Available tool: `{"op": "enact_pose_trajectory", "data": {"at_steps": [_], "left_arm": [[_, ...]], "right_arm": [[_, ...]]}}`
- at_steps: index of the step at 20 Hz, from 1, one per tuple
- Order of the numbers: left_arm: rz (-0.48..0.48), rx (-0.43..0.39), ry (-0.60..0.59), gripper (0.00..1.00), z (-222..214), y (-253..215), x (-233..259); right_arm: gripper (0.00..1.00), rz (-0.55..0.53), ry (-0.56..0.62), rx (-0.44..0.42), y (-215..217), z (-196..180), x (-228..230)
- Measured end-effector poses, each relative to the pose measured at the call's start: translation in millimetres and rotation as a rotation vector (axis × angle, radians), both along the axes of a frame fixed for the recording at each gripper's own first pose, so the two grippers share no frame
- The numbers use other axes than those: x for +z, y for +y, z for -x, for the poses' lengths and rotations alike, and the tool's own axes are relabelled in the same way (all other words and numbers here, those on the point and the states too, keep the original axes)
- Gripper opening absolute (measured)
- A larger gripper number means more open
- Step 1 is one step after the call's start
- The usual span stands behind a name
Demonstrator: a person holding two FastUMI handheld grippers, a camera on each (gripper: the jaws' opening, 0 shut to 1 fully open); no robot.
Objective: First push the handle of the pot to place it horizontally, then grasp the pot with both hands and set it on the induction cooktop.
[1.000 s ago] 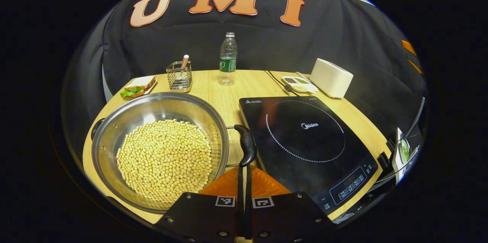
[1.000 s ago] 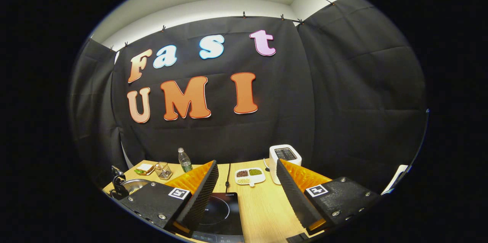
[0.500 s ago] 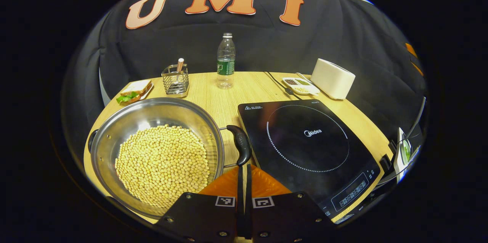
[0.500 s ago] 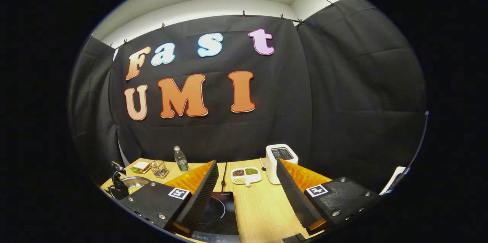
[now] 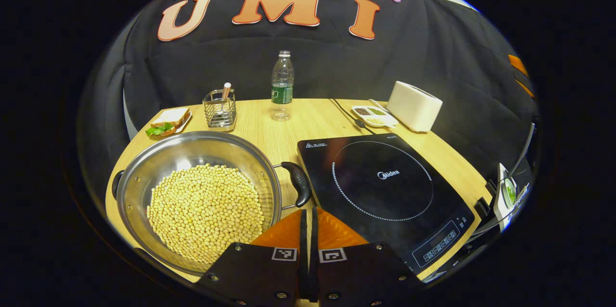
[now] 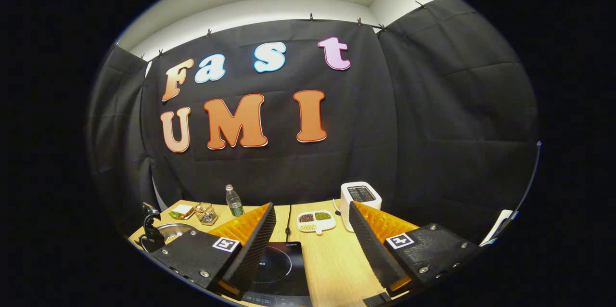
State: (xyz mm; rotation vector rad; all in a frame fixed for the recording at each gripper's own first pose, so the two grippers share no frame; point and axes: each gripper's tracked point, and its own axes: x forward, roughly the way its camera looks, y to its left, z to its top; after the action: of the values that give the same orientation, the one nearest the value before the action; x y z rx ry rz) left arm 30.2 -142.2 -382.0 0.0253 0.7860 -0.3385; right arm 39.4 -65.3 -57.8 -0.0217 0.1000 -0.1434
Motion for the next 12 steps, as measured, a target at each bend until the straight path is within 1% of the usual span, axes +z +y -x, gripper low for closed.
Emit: {"op": "enact_pose_trajectory", "data": {"at_steps": [1, 2, 3, 5, 6, 7, 8, 12], "left_arm": [[0.002, -0.002, -0.01, 0.02, 4, 3, 6], [0.004, -0.001, -0.022, 0.02, 6, 7, 13], [0.007, 0.002, -0.037, 0.02, 8, 11, 21], [0.013, 0.012, -0.074, 0.02, 10, 23, 40], [0.013, 0.019, -0.096, 0.02, 9, 31, 50], [0.013, 0.025, -0.116, 0.02, 11, 40, 60], [0.012, 0.034, -0.136, 0.02, 13, 48, 70], [0.005, 0.078, -0.201, 0.02, 13, 88, 100]], "right_arm": [[0.95, 0.0, 0.0, 0.005, 5, 0, 1], [1.0, -0.001, -0.002, 0.011, 10, 0, 2], [0.95, -0.002, -0.003, 0.018, 16, 1, 2], [0.95, -0.001, 0.002, 0.034, 29, 1, 0], [1.0, 0.002, 0.007, 0.043, 36, 2, -1], [0.95, 0.003, 0.01, 0.051, 45, 1, -2], [1.0, 0.002, 0.013, 0.061, 52, 1, -3], [1.0, -0.002, 0.03, 0.097, 86, -3, -12]]}}
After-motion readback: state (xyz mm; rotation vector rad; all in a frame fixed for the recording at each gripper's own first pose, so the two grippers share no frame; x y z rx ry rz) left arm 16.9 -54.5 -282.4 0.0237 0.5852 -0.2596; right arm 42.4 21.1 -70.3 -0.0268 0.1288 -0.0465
